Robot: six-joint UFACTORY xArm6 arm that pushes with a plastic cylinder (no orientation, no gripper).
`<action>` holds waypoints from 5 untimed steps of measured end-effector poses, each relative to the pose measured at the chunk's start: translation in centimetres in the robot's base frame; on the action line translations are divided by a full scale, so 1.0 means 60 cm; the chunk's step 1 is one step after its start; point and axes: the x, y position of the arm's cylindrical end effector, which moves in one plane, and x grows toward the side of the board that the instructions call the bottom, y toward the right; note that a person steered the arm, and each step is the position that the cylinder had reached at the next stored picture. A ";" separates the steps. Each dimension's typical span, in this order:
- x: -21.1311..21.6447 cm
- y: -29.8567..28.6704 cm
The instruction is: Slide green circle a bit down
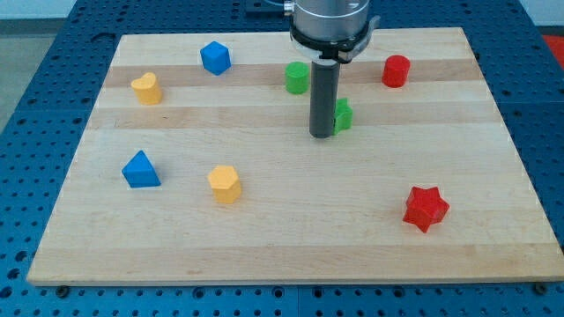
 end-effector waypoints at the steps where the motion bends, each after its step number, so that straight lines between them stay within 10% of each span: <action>1: 0.041 -0.044; 5: 0.004 -0.094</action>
